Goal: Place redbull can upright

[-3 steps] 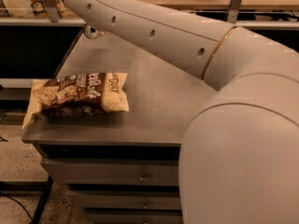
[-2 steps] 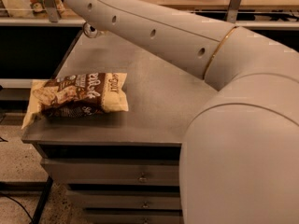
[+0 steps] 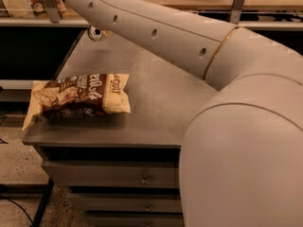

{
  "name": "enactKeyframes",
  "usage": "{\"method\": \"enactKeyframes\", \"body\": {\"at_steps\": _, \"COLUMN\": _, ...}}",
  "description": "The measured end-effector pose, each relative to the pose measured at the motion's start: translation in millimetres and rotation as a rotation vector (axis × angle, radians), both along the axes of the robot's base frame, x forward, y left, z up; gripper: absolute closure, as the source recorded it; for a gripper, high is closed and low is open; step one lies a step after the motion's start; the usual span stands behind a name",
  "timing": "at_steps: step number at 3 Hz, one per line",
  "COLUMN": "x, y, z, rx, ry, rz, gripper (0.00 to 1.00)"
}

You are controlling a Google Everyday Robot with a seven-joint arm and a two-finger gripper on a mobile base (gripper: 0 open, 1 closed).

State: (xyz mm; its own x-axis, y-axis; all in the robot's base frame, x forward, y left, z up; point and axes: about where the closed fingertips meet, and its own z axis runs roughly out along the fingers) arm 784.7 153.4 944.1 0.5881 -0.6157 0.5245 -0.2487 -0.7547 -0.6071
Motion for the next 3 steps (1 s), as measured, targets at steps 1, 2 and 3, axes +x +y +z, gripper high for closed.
{"method": "enactKeyframes", "body": {"at_steps": 1, "x": 2.7, "y": 3.5, "z": 6.5, "rx": 0.017, "ry": 0.001, "rz": -0.001, "gripper": 1.0}}
{"method": "enactKeyframes", "body": {"at_steps": 2, "x": 4.3, "y": 1.1, "z": 14.6, "rx": 0.032, "ry": 0.021, "rz": -0.047, "gripper": 1.0}}
{"method": "enactKeyframes", "body": {"at_steps": 3, "x": -1.7, "y": -7.5, "z": 27.0, "rx": 0.052, "ry": 0.042, "rz": -0.119, "gripper": 1.0}}
